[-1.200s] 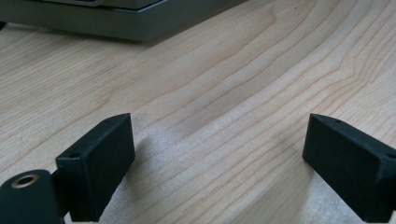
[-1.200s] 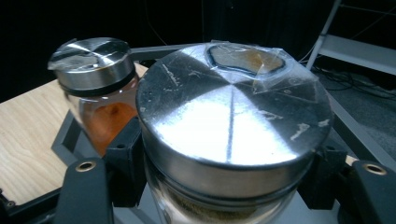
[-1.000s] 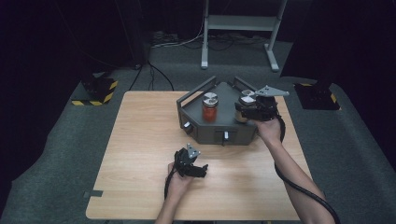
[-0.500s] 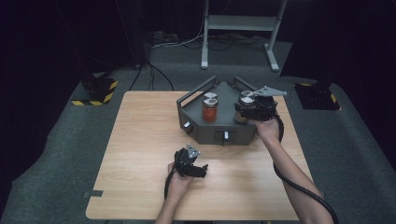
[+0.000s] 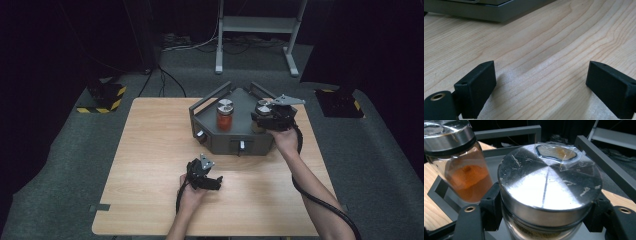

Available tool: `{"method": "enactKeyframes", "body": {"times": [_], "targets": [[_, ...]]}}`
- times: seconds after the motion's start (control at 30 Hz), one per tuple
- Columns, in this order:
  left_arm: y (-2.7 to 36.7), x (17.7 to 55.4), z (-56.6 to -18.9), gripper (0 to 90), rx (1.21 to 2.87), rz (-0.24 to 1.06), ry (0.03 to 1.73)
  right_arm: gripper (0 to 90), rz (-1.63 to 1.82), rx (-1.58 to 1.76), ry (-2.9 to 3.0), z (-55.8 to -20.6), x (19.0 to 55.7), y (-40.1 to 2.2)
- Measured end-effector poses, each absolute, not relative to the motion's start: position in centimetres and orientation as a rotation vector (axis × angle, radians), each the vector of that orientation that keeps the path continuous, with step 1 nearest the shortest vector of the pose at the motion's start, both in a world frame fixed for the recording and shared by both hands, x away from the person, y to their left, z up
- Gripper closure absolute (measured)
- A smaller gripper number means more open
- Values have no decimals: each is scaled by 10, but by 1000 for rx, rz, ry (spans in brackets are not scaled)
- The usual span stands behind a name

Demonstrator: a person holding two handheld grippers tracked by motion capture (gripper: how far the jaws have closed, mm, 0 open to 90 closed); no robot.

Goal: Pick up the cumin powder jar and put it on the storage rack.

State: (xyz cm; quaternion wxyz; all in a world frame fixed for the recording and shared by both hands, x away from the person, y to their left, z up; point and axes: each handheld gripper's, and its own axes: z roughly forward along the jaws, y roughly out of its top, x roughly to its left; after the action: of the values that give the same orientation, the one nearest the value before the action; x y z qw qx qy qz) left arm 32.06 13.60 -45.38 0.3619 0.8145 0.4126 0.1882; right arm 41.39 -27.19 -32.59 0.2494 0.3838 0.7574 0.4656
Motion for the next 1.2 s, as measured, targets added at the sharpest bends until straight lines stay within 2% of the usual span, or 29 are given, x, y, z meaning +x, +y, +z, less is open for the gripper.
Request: {"method": "enactKeyframes", "body": {"times": [0.87, 1.2], "targets": [[138, 321, -454, 94, 2089, 475, 1064, 309, 1254, 1033, 2074, -336, 414, -270], [138, 320, -454, 94, 2094, 478, 1059, 133, 1325, 1053, 2069, -343, 417, -277]]}}
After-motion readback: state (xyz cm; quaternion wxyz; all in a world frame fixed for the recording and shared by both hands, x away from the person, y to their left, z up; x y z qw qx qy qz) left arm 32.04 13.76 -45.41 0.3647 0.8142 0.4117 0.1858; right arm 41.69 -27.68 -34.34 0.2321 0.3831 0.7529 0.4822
